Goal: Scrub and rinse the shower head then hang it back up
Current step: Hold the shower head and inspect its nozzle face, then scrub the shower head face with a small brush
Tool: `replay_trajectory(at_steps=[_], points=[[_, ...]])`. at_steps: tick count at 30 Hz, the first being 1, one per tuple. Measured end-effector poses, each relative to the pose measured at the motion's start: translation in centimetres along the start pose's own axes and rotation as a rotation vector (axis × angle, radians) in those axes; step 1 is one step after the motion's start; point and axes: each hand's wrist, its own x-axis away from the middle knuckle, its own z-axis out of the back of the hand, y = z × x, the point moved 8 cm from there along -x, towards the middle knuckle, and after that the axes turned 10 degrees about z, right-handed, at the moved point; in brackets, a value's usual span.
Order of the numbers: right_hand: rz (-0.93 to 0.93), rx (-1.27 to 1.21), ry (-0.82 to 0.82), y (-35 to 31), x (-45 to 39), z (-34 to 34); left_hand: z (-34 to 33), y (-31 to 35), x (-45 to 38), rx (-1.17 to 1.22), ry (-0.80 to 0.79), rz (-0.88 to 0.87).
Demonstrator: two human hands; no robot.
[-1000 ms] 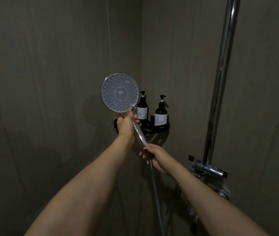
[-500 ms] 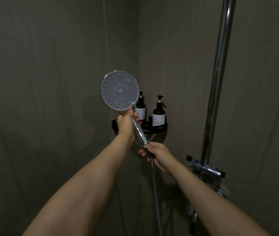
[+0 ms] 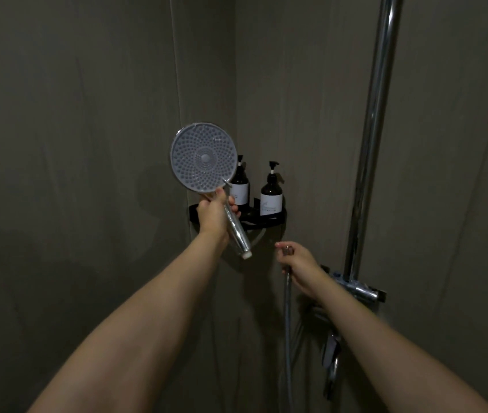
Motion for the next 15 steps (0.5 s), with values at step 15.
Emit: replay_trajectory(at_steps=[15], points=[[-0.127,0.711,-0.009,1.8,1.5,18.7,-3.8,-3.8,0.5,-0.096,-0.094,0.063]])
